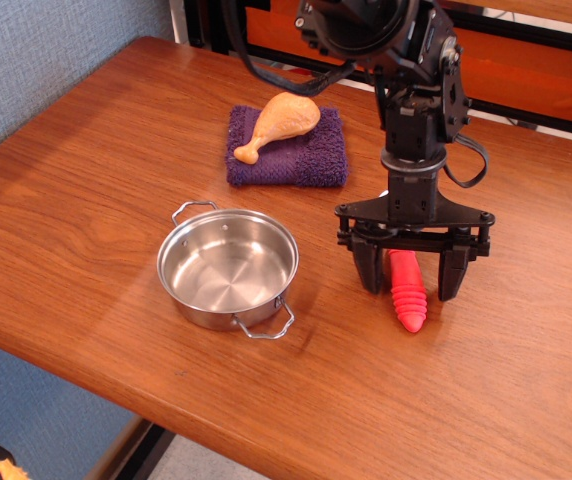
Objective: Move the spatula from the left to right of the vessel
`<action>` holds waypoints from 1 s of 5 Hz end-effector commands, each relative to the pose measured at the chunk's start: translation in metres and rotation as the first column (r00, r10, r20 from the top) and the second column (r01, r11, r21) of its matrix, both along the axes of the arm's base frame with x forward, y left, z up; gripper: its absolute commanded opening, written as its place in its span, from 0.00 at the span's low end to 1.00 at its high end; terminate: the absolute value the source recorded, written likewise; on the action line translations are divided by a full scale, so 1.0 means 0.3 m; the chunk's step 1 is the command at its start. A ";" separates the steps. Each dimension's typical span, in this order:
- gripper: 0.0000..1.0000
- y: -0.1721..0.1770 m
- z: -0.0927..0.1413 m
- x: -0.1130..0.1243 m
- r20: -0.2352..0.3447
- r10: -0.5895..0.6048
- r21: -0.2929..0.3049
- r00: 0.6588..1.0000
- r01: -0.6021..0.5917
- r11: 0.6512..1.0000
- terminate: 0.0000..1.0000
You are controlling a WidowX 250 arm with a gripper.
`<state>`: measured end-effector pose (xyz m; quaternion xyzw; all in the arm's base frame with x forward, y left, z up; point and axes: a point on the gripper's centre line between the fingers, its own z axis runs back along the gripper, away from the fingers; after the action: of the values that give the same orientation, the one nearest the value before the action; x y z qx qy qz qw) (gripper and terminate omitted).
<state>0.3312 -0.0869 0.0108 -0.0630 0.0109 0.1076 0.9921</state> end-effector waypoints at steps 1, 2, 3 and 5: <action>1.00 0.103 0.168 0.008 0.146 -0.073 0.073 0.987 0.063 0.995 0.00; 1.00 0.184 0.210 0.011 0.159 -0.156 0.095 0.975 0.142 0.985 0.00; 1.00 0.287 0.234 0.000 0.151 -0.170 0.134 0.974 0.150 0.980 0.00; 1.00 0.554 0.249 -0.039 0.084 -0.208 0.191 0.974 0.189 0.963 0.00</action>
<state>0.3103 0.0717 0.0602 0.0154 -0.0124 -0.0030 0.9998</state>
